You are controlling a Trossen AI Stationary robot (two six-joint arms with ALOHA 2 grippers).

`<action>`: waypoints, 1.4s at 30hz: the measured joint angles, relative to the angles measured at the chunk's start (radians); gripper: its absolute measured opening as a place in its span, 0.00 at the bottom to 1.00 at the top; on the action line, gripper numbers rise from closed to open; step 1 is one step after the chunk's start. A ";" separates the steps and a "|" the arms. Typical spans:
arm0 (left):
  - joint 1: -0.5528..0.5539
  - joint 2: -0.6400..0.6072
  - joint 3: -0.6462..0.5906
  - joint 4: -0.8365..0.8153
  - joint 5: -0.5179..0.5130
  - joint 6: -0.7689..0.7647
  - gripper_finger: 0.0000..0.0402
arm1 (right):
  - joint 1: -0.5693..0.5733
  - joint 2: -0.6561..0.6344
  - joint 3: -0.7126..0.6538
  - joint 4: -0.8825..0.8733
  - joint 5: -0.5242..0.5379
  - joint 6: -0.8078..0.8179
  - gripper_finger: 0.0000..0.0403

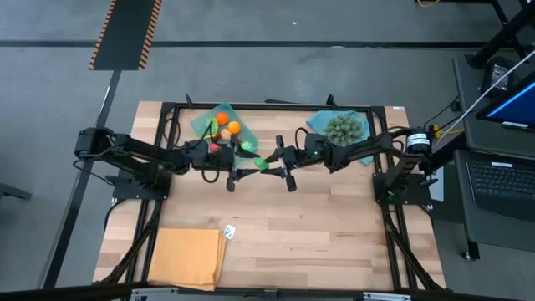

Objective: Pick and placing Produce into tupperware
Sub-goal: Put the green peas into the blue bin

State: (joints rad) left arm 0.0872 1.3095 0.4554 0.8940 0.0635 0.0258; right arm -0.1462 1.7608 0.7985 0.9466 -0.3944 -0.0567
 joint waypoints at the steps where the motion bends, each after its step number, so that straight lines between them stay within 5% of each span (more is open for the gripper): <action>1: 0.000 0.010 0.007 -0.002 0.000 0.000 0.52 | 0.000 0.001 0.003 -0.002 0.000 -0.001 0.32; 11: 0.000 0.111 0.081 -0.002 0.007 -0.003 0.52 | -0.001 0.005 0.016 -0.010 -0.019 0.000 0.32; 22: 0.000 0.111 0.088 -0.004 0.043 0.002 0.30 | 0.000 0.005 0.016 -0.009 -0.018 -0.001 0.32; 30: 0.000 0.111 0.088 -0.007 0.043 0.001 0.29 | 0.000 0.004 0.016 -0.022 -0.016 0.002 0.33; 42: 0.013 0.110 0.088 -0.012 0.045 0.003 0.29 | 0.000 0.004 0.015 -0.034 0.036 0.025 0.66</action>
State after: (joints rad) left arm 0.1001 1.4193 0.5430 0.8822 0.1081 0.0284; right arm -0.1463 1.7653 0.8139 0.9127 -0.3581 -0.0319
